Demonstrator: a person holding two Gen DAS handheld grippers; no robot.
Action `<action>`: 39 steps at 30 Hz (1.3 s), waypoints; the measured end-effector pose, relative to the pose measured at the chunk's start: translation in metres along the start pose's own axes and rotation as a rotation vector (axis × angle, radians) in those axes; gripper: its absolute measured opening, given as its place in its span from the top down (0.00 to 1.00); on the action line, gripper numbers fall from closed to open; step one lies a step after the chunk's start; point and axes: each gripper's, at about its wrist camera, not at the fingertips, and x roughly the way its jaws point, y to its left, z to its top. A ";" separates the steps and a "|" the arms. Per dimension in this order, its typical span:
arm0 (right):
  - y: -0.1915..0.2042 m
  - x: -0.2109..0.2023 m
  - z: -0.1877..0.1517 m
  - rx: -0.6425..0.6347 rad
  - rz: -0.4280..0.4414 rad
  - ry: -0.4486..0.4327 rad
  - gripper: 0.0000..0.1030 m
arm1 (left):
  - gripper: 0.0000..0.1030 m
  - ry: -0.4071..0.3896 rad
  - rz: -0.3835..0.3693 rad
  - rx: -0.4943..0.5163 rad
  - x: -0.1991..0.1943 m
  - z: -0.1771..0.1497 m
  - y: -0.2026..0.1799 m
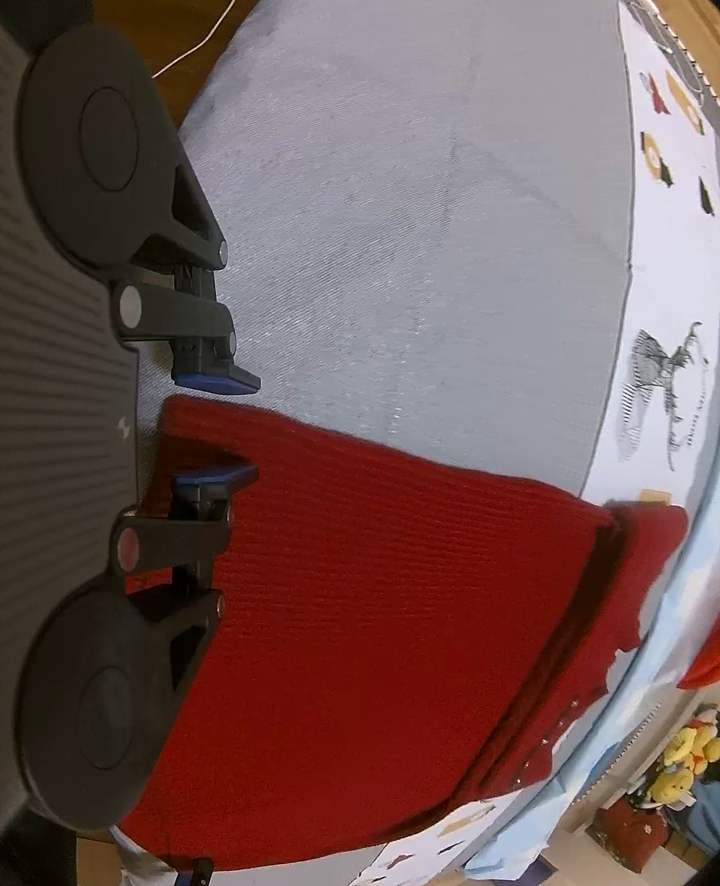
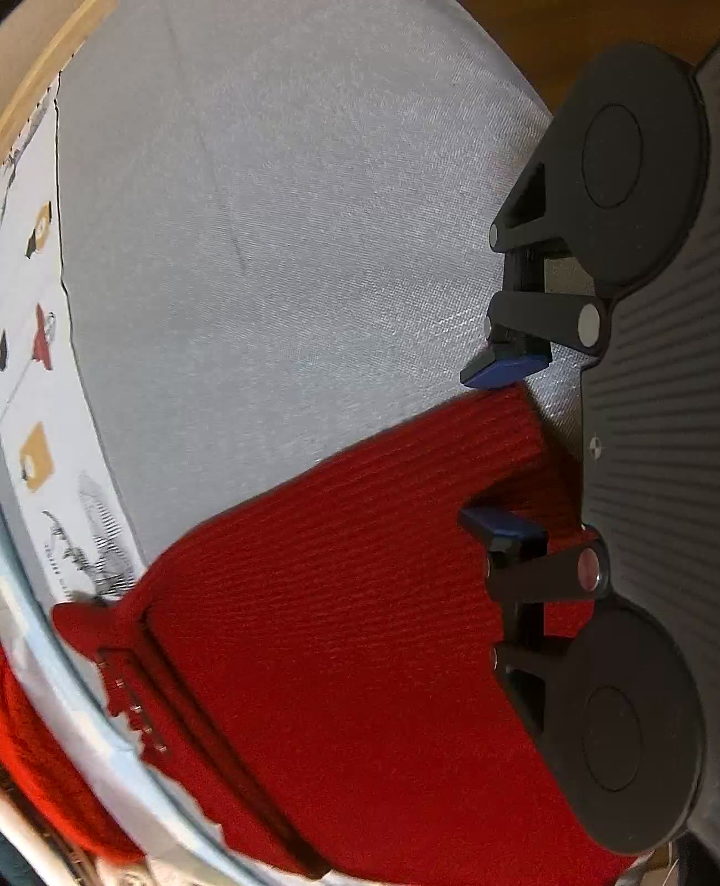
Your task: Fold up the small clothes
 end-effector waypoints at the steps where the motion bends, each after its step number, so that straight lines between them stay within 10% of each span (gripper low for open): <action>1: 0.001 0.001 -0.001 -0.007 -0.006 -0.003 0.52 | 0.69 0.003 -0.001 -0.003 0.002 -0.002 -0.001; 6: 0.007 0.004 -0.004 -0.043 -0.014 -0.020 0.53 | 0.69 -0.017 0.017 0.056 0.011 -0.003 -0.014; 13: 0.002 -0.008 -0.009 -0.039 0.056 -0.038 0.83 | 0.93 -0.099 -0.028 0.106 -0.009 -0.007 -0.020; 27: 0.002 -0.010 -0.016 -0.061 0.019 -0.017 0.78 | 0.90 -0.039 0.005 0.097 0.003 -0.009 -0.023; 39: -0.001 -0.106 -0.007 -0.027 0.250 -0.266 0.87 | 0.95 -0.279 -0.159 0.209 -0.123 0.013 -0.038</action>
